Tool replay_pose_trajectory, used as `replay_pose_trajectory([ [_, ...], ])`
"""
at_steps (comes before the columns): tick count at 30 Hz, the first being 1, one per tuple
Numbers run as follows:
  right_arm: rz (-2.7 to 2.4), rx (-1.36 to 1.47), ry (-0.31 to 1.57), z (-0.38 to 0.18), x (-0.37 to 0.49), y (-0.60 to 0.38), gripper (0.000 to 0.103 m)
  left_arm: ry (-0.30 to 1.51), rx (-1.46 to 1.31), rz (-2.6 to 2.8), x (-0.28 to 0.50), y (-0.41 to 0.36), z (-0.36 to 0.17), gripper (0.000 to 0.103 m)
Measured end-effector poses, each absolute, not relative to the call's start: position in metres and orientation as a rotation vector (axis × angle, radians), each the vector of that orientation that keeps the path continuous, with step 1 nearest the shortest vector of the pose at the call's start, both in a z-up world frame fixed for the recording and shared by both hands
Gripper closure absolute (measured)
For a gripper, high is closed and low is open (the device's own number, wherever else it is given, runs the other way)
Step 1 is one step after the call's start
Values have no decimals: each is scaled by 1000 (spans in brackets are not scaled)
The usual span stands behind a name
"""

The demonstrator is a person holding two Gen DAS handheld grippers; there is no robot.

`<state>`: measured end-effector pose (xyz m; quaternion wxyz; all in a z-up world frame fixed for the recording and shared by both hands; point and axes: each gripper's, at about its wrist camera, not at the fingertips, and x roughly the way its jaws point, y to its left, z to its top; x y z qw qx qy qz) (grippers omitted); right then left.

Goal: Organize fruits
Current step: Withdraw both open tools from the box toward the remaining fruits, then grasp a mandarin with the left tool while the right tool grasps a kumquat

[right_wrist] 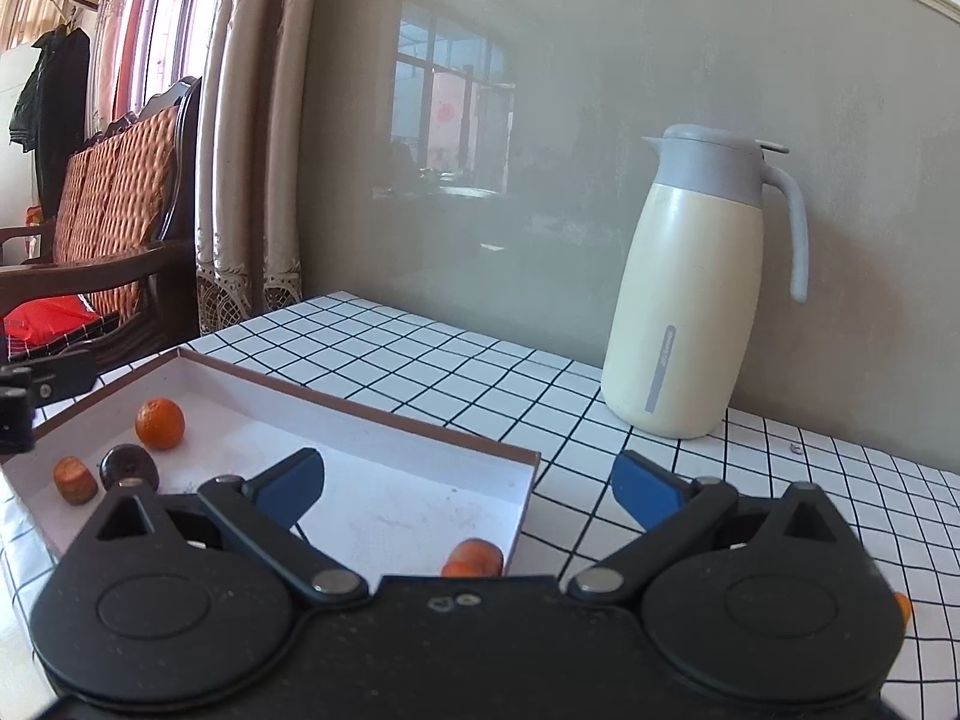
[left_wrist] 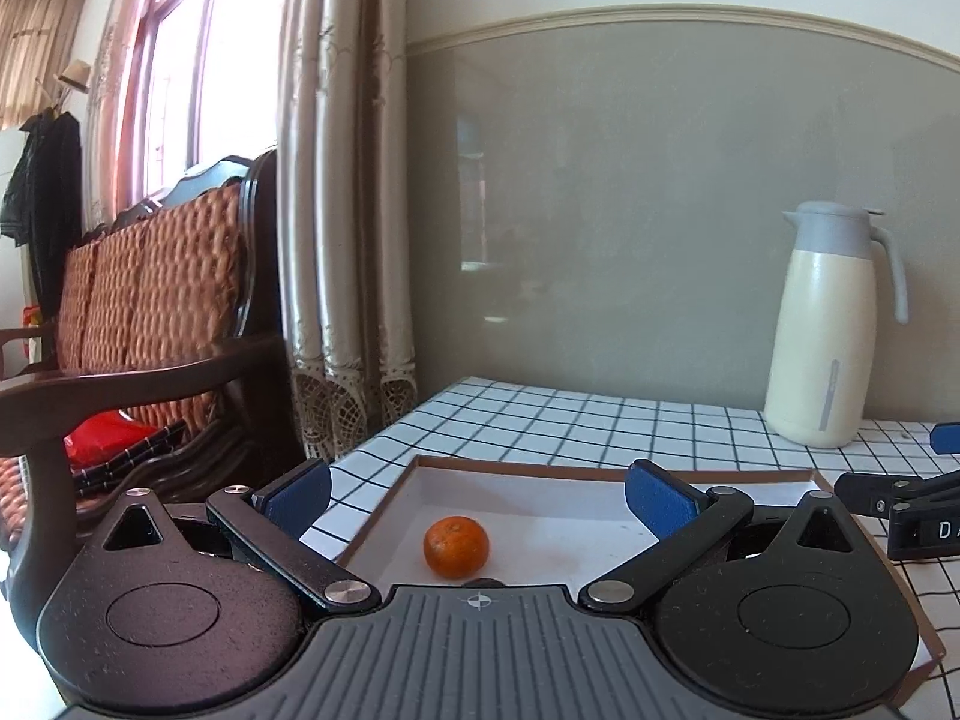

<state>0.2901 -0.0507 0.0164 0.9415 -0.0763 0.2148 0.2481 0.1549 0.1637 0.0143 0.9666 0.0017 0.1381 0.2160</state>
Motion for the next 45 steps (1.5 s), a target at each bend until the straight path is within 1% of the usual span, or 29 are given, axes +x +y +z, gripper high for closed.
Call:
replay_pose_trajectory([
  [10,438,-146,425,23,282,-94,6,235,55,367,158,112,21,0],
  [22,326,-110,438,20,284,-164,6,289,80,206,181,42,20,0],
  [29,240,-100,469,12,289,-206,10,310,82,110,195,3,12,0],
  [34,192,-84,497,4,297,-231,15,325,83,62,207,-24,4,0],
  [38,166,-77,521,-3,305,-242,25,343,102,23,218,-45,-2,0],
  [40,154,-80,534,-9,308,-247,27,349,113,8,224,-55,-5,0],
  [42,150,-84,552,-14,313,-251,32,366,120,2,230,-63,-9,0],
  [43,146,-86,557,-16,315,-253,33,381,120,-7,234,-66,-11,0],
  [45,140,-85,575,-22,320,-257,34,401,125,-14,241,-74,-16,5],
])
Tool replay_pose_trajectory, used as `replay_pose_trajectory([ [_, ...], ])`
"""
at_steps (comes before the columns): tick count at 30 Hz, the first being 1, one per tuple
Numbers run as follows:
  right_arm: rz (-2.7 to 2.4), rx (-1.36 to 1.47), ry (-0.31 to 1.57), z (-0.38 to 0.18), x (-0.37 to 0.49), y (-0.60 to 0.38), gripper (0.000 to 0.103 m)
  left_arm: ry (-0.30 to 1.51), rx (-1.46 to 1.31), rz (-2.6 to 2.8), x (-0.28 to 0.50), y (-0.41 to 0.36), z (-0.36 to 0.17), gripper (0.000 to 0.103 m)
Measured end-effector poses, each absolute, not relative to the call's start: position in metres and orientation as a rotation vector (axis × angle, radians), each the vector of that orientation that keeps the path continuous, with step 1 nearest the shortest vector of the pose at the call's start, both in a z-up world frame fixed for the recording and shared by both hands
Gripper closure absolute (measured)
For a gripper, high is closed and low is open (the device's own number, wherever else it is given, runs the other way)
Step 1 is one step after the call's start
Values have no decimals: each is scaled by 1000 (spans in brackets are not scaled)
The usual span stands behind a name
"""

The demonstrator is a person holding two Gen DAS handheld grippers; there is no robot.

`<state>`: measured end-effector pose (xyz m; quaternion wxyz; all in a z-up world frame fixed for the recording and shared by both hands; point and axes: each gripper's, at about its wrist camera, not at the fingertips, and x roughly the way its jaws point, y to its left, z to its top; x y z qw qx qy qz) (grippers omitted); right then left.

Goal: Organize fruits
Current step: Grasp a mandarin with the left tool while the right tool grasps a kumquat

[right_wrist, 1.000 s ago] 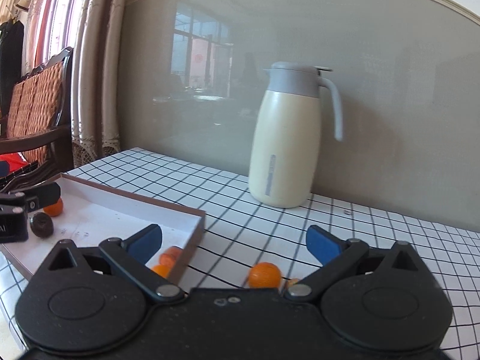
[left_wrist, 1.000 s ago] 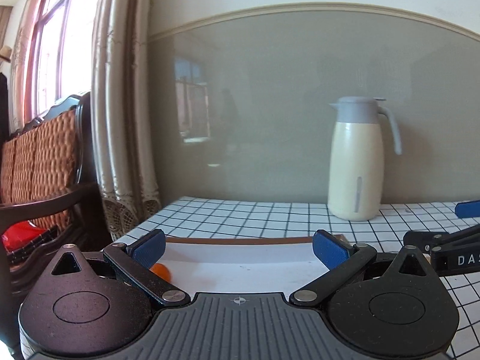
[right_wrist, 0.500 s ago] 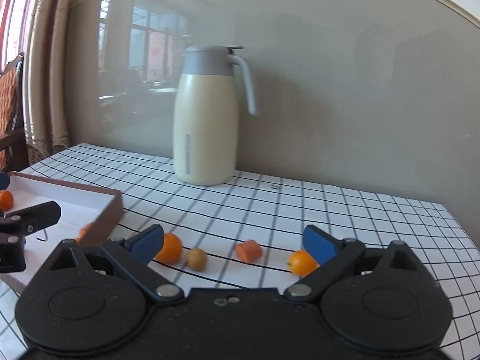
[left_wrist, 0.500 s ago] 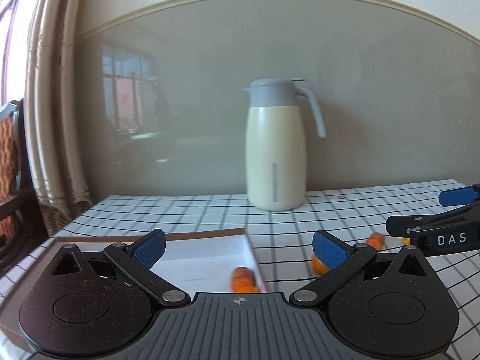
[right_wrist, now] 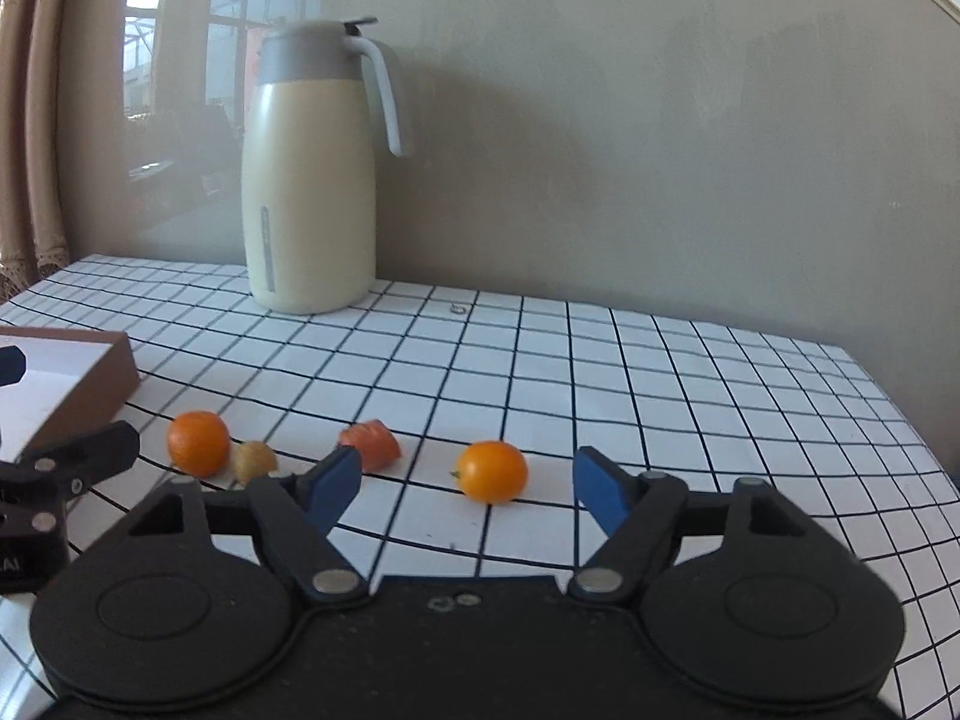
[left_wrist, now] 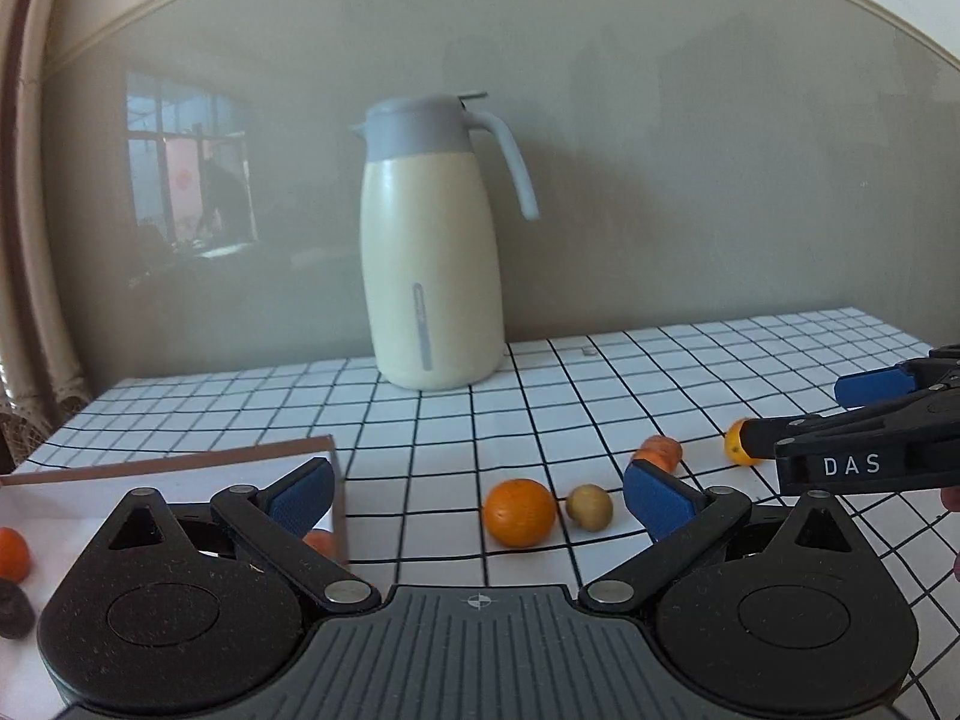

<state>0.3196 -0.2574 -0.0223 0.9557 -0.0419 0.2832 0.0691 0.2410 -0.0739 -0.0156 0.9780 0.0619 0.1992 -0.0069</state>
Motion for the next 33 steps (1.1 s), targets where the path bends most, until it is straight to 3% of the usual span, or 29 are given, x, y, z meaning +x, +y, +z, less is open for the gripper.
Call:
replay_pose_trajectory([
  [1,142,-87,587,-25,323,-259,35,413,126,-17,245,-76,-18,12],
  [5,147,-84,610,-32,336,-262,39,468,117,-26,257,-82,-27,22],
  [18,173,-72,679,-54,372,-259,59,563,78,4,294,-88,-49,29],
  [26,169,-60,702,-61,380,-261,72,617,20,-20,307,-86,-57,45],
  [31,172,-48,700,-60,381,-264,73,627,12,-22,310,-88,-61,50],
  [33,172,-54,700,-59,380,-264,73,626,16,-13,309,-88,-61,59],
])
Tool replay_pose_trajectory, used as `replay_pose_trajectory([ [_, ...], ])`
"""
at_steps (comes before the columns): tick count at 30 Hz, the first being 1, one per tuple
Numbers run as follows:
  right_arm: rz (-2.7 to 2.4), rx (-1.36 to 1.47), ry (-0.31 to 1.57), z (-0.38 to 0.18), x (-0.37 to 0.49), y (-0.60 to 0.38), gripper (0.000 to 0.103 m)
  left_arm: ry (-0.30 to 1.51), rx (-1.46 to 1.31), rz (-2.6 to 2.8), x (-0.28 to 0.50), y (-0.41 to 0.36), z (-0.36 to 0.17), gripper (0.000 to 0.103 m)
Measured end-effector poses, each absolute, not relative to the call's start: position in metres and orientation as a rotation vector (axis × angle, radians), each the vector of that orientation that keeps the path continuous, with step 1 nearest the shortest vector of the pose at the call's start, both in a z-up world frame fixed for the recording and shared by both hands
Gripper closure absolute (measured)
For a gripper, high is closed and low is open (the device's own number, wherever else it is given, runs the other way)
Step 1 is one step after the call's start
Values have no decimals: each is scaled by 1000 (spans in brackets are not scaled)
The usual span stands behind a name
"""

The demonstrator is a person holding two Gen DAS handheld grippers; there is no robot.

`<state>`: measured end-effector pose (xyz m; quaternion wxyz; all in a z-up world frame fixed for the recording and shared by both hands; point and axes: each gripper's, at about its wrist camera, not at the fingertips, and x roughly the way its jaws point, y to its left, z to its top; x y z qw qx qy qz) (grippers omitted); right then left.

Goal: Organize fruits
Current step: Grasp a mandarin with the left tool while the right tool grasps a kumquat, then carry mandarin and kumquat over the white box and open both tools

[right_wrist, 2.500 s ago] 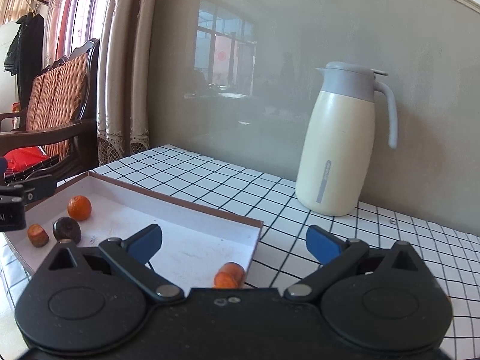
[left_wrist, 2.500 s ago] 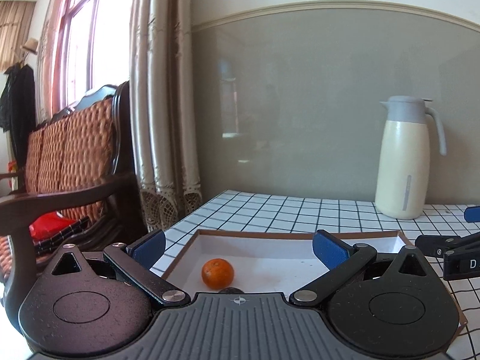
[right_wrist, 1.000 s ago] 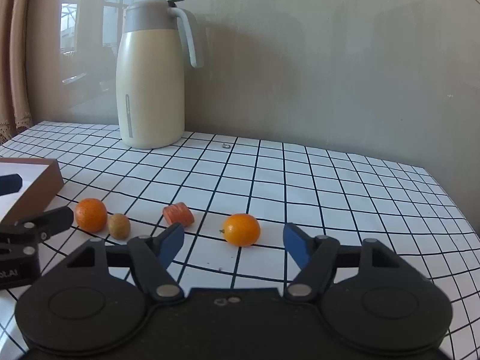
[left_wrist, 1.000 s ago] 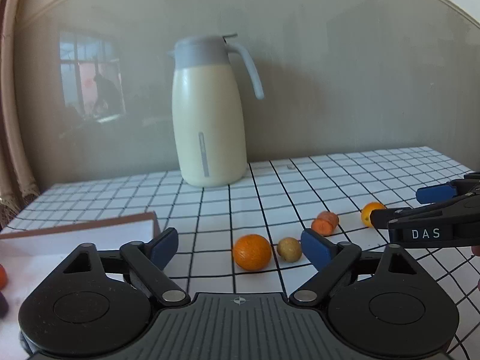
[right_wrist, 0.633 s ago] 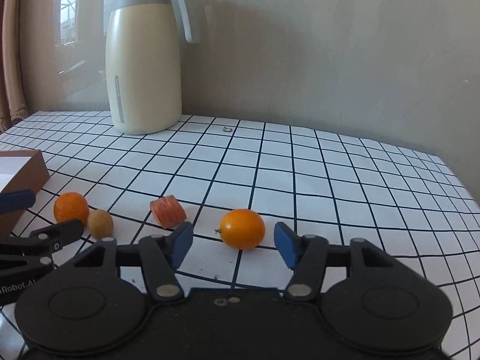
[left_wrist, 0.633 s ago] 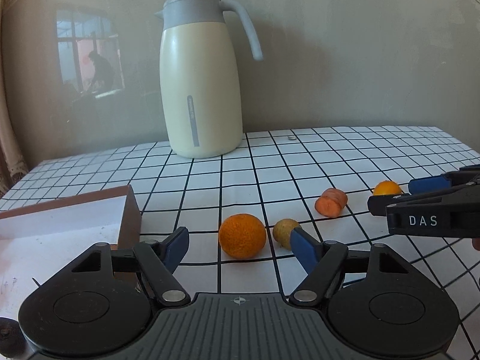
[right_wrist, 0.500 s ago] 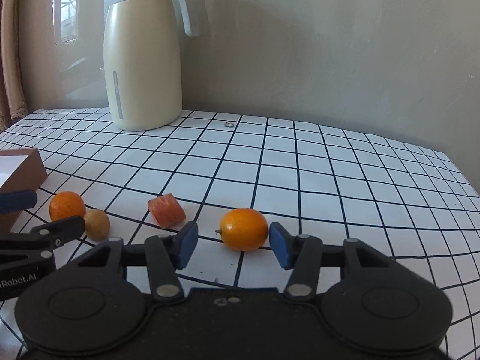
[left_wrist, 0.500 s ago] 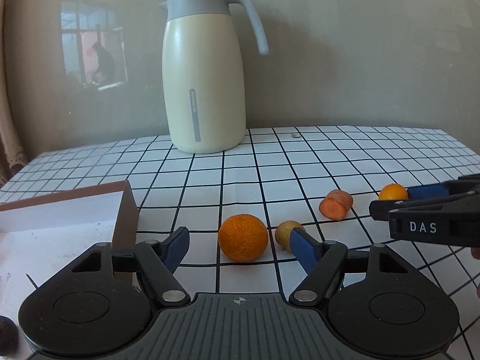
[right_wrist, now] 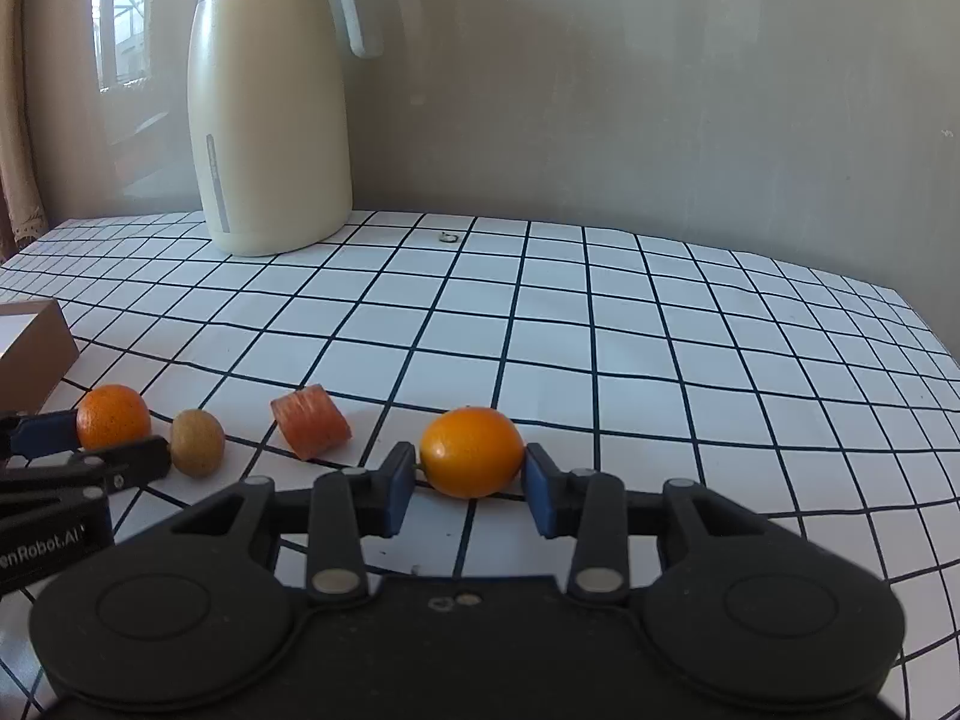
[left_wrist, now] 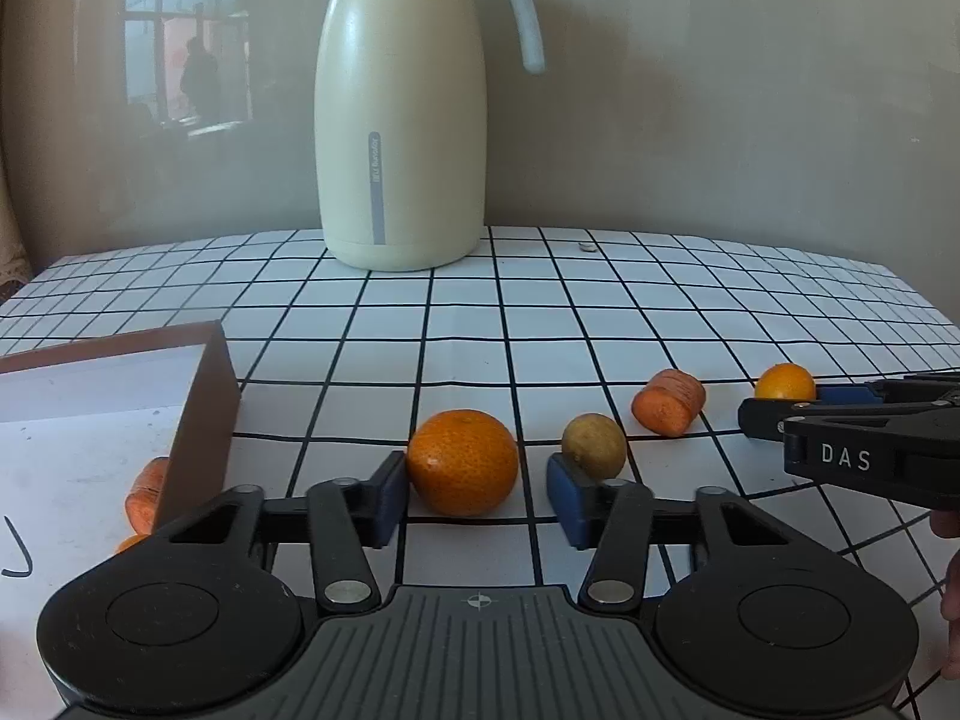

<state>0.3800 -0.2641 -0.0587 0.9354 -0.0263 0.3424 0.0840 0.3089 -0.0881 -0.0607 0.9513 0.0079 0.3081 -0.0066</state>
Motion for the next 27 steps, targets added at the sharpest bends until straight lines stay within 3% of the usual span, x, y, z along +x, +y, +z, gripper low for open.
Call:
replay_pose_trajectory([
  [1,172,-53,699,-59,380,-264,73,628,17,-15,309,-88,-61,65],
  [27,224,-72,546,6,317,-221,73,475,30,22,227,-31,-1,65],
])
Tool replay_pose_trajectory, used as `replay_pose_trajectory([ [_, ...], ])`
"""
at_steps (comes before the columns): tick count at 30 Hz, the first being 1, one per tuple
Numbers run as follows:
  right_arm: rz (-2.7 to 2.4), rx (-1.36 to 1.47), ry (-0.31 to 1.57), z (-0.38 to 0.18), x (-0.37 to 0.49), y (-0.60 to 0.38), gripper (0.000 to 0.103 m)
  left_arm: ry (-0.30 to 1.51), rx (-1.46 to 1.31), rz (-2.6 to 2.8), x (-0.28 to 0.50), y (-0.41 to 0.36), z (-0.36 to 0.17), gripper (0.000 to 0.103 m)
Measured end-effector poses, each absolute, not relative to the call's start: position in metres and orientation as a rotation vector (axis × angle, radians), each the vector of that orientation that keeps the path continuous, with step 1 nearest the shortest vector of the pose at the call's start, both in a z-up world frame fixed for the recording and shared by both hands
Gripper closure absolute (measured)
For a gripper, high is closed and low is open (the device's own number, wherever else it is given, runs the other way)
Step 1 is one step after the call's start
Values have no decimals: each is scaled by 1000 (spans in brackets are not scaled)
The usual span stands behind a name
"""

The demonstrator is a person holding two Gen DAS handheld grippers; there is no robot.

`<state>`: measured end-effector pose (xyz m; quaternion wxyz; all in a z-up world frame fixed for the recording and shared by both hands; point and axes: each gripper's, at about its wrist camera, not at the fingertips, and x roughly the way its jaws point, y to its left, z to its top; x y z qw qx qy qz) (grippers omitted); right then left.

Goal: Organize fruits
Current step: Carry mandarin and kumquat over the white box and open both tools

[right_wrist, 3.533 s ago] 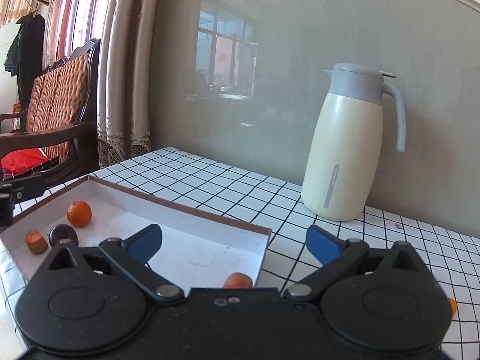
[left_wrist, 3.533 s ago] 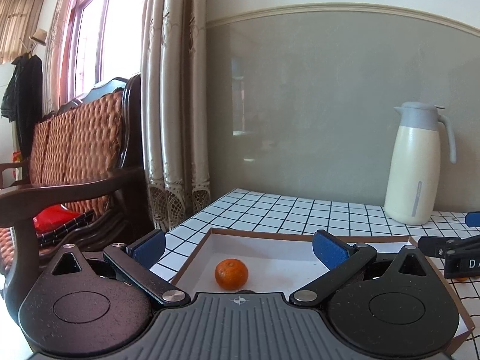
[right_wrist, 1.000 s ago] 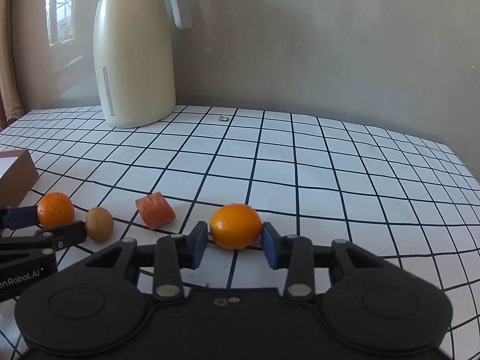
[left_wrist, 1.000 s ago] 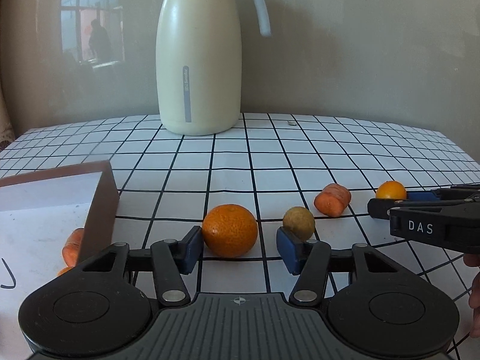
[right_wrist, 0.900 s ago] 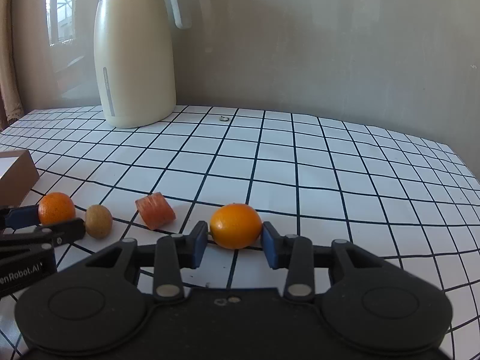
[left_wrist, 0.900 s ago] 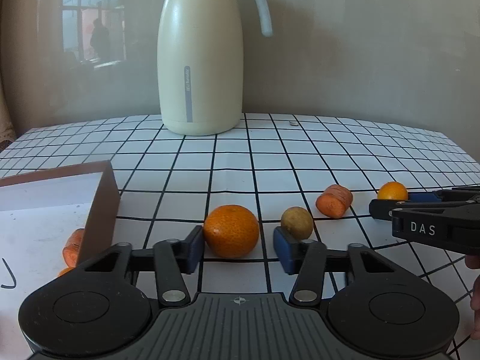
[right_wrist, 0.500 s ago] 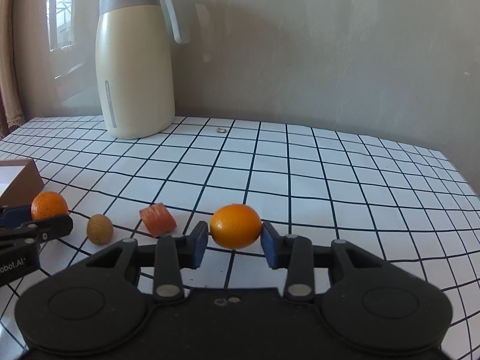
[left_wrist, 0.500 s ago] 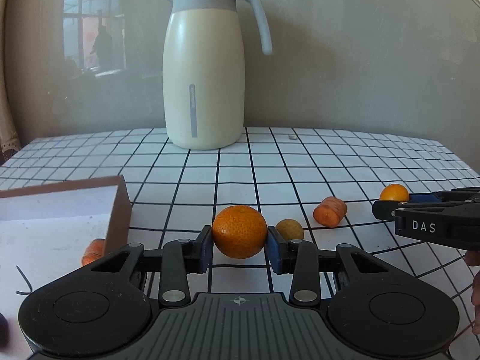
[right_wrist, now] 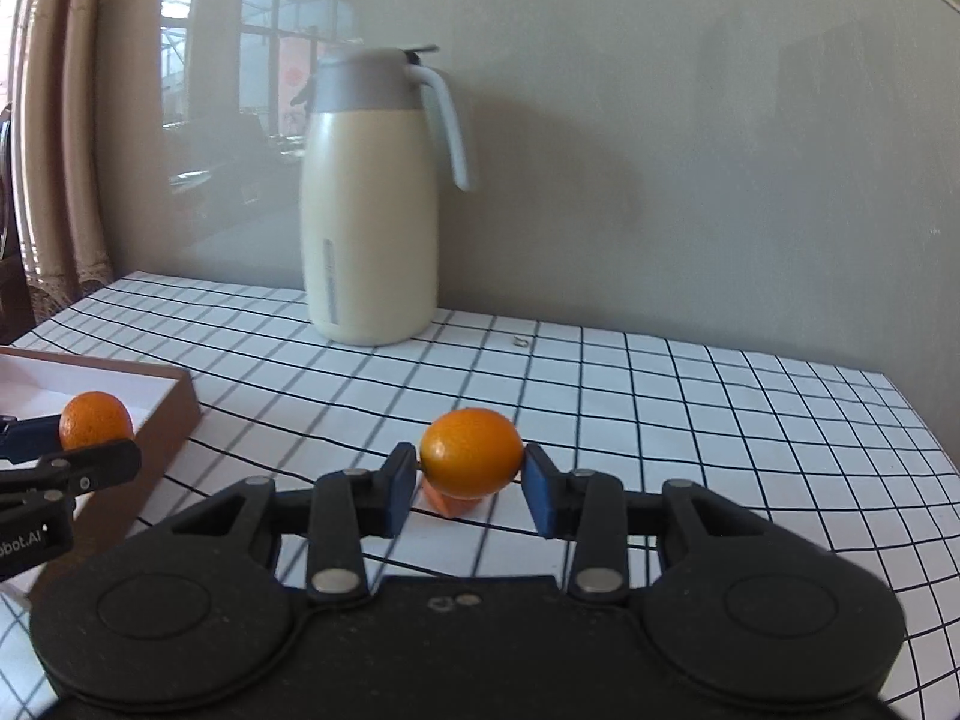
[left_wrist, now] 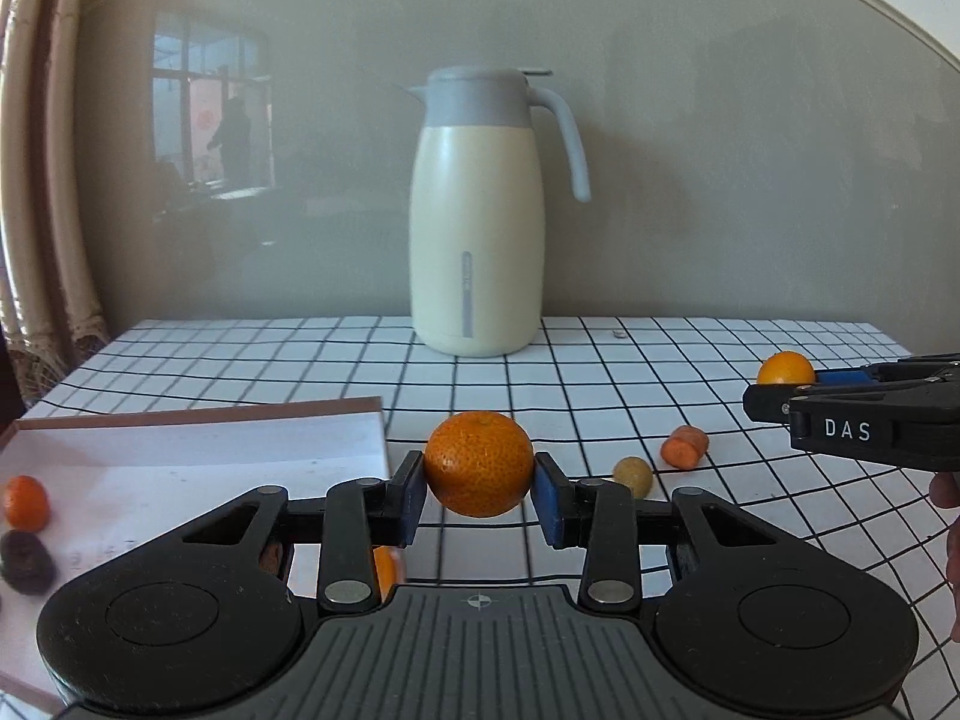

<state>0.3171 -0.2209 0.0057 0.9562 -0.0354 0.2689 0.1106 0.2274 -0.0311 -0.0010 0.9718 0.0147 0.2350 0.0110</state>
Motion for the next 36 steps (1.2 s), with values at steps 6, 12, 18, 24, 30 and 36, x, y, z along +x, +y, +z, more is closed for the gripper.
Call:
replay_pose_trajectory([
  [6,261,-64,525,16,292,-205,73,453,35,44,208,-15,6,65],
  [12,288,-58,507,22,275,-193,73,443,30,57,186,-8,8,65],
  [18,305,-59,502,24,261,-186,73,419,35,64,166,-2,14,65],
  [24,335,-63,484,30,251,-177,73,399,48,85,155,10,18,65],
  [30,399,-93,465,33,241,-153,73,383,45,117,141,26,21,65],
  [36,465,-122,447,35,232,-126,73,371,38,155,129,46,23,65],
])
